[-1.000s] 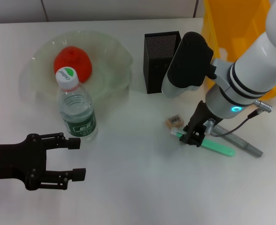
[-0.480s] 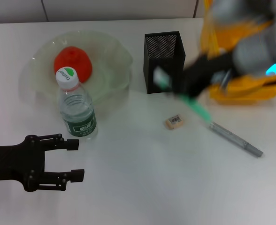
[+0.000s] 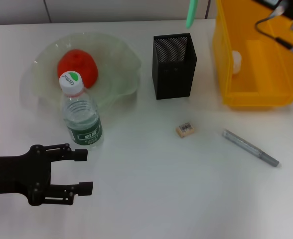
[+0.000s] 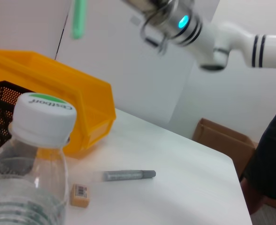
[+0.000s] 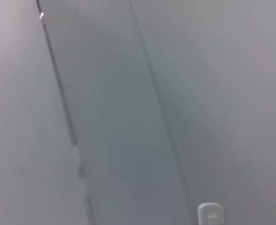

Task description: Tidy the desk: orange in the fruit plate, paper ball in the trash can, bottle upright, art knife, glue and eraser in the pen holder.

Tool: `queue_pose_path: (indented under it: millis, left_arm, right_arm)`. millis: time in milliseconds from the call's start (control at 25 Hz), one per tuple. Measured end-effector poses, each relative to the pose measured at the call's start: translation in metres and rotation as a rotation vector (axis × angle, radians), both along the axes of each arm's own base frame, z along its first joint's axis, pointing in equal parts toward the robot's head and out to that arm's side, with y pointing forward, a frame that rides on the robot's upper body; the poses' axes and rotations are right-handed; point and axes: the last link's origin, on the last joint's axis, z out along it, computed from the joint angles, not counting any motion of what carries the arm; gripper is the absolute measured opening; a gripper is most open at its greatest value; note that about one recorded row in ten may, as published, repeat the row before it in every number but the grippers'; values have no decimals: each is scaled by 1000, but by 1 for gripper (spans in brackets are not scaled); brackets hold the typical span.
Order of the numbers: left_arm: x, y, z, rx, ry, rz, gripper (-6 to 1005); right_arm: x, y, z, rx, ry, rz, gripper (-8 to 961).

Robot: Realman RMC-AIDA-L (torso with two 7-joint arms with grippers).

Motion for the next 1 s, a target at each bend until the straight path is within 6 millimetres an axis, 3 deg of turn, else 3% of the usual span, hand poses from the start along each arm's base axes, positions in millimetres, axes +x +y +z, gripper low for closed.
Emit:
queue_pose_path:
  millis: [200, 360, 600, 640, 800, 1000]
  left_arm:
    - [1, -1, -1, 1, -3, -5, 835]
    - [1, -1, -3, 1, -8, -6, 835]
    - [2, -2, -4, -1, -12, -6, 835]
    - [2, -2, -4, -2, -13, -6, 835]
    - [2, -2, -4, -2, -13, -8, 835]
    - [2, -2, -2, -4, -14, -9, 835]
  right_arm:
    - [12, 9, -28, 76, -119, -34, 239]
    - [18, 17, -52, 40, -234, -108, 249]
    - [21, 14, -69, -29, -284, -132, 265]
    - [21, 12, -69, -41, -283, -133, 268]
    - [16, 7, -59, -57, -272, -108, 450]
    - [-19, -6, -17, -121, -304, -18, 572]
